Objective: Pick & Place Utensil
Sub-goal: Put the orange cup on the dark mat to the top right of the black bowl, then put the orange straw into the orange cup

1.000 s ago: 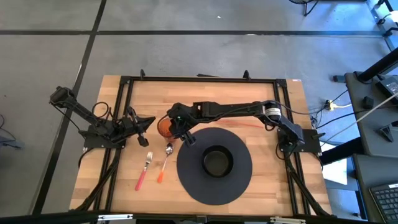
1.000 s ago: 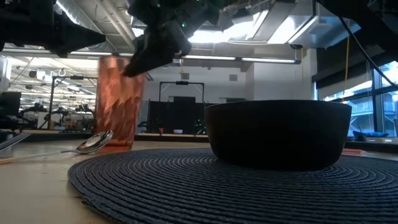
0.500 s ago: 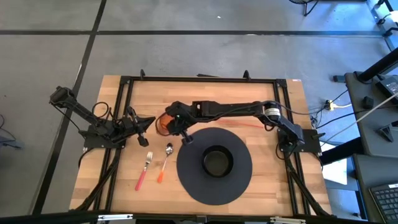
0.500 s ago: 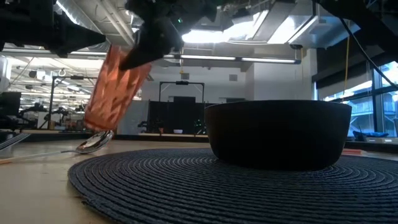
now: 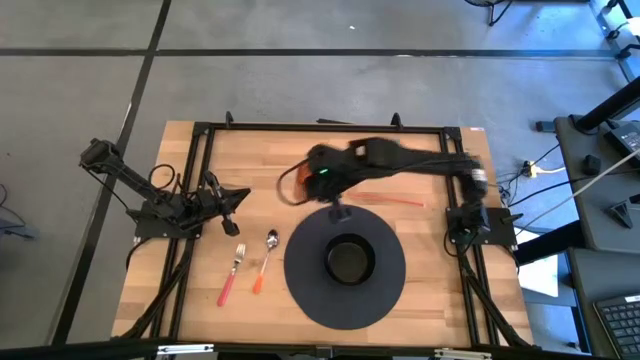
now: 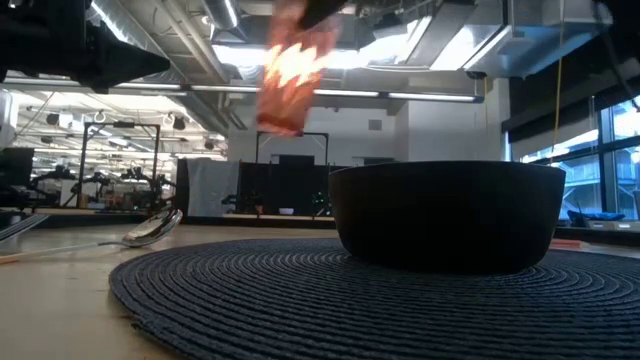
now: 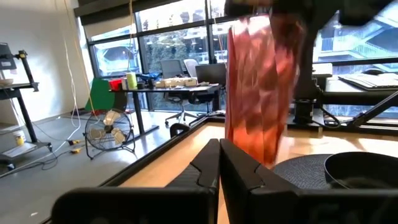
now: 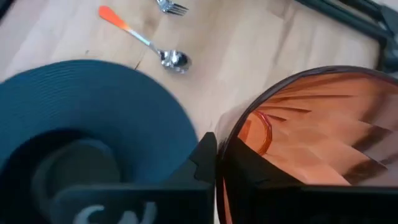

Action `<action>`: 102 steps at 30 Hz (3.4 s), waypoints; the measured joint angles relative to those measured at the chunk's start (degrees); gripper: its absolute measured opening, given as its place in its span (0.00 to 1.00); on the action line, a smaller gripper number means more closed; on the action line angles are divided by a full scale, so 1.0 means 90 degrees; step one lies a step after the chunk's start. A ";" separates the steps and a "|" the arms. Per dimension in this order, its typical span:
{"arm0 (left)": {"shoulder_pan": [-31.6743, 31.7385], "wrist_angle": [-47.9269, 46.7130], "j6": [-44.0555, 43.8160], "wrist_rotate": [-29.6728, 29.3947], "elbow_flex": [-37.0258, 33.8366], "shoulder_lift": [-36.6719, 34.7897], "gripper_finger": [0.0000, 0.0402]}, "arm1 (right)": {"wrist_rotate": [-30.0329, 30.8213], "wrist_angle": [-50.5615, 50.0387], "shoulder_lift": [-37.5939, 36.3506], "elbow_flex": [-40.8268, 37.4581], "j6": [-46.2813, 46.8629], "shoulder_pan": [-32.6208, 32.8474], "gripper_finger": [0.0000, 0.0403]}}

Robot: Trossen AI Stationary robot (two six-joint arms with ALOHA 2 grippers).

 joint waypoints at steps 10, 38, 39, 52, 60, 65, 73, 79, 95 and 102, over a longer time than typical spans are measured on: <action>0.0007 -0.0010 -0.0049 -0.0005 0.0000 0.0000 0.01 | 0.0993 -0.0373 -0.3091 -0.2976 0.1775 0.0374 0.04; 0.0005 -0.0063 -0.0318 0.0002 0.0000 -0.0002 0.01 | 0.1379 0.1164 -0.4302 -0.7097 0.4990 0.2843 0.04; 0.0005 -0.0066 -0.0318 0.0002 0.0000 0.0000 0.01 | 0.1381 0.1162 -0.4231 -0.7097 0.4980 0.2843 0.04; 0.0005 -0.0220 -0.0338 0.0010 -0.0001 -0.0002 0.01 | 0.1220 0.1536 -0.3686 -0.7094 0.4732 0.2841 0.04; 0.0005 -0.0236 -0.0338 0.0012 0.0000 0.0000 0.01 | 0.1098 0.1565 -0.3692 -0.7095 0.4754 0.2841 0.08; 0.0005 -0.0235 -0.0338 0.0012 0.0000 0.0000 0.01 | 0.1070 0.1558 -0.3692 -0.7097 0.4722 0.2840 0.21; 0.0005 -0.0236 -0.0338 0.0012 0.0000 0.0000 0.01 | 0.1080 0.1337 -0.3731 -0.6946 0.4653 0.2841 0.36; 0.0005 -0.0238 -0.0424 0.0012 -0.0001 -0.0001 0.01 | 0.1093 0.0666 -0.3731 -0.6210 0.4733 0.2841 0.42; 0.0003 -0.0513 -0.0590 0.0007 -0.0002 -0.0002 0.01 | 0.3423 -0.0868 -0.3735 -0.2979 0.3150 0.1763 0.25; 0.0005 -0.0526 -0.0596 0.0010 0.0000 -0.0001 0.01 | 0.1321 0.1448 -0.4606 -0.4147 0.1447 0.0771 0.02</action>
